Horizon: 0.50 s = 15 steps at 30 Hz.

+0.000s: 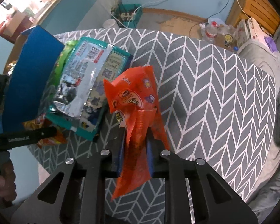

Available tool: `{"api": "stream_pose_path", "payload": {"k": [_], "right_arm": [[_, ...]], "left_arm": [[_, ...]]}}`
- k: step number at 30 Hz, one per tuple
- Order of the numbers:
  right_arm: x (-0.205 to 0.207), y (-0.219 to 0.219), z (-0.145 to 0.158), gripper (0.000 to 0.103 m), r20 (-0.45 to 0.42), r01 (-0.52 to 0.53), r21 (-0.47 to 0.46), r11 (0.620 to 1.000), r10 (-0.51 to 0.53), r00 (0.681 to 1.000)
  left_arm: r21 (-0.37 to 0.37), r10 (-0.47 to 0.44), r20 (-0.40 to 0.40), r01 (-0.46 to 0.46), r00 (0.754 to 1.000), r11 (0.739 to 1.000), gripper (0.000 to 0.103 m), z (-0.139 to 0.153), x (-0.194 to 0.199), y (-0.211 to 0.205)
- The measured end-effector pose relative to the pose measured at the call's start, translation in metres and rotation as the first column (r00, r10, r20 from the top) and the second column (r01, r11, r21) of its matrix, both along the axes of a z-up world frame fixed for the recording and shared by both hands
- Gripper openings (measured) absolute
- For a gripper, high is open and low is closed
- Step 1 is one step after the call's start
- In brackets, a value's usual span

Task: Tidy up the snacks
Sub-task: 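Grasp the orange-striped chip bag with left tool while right tool grasps orange bag, then lift and carry the chip bag and orange bag over the box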

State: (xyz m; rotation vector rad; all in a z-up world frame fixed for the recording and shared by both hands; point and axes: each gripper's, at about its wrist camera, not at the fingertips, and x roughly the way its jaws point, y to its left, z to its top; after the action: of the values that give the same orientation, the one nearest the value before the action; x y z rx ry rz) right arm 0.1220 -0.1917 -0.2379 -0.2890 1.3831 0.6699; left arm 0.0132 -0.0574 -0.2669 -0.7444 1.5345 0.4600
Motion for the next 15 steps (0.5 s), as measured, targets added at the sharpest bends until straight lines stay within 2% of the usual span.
{"api": "stream_pose_path", "payload": {"k": [10, 15], "right_arm": [[-0.008, -0.005, 0.015, 0.013, -0.009, 0.017, 0.048, 0.999, -0.017, 1.0], [-0.01, -0.005, 0.024, 0.013, 0.021, 0.009, 0.061, 0.998, -0.01, 1.0]], "left_arm": [[0.002, -0.101, 0.055, 0.101, 0.993, 0.995, 0.059, 0.039, -0.004, 0.001], [0.021, -0.134, 0.073, 0.133, 0.988, 0.991, 0.059, 0.055, -0.006, 0.002]]}}
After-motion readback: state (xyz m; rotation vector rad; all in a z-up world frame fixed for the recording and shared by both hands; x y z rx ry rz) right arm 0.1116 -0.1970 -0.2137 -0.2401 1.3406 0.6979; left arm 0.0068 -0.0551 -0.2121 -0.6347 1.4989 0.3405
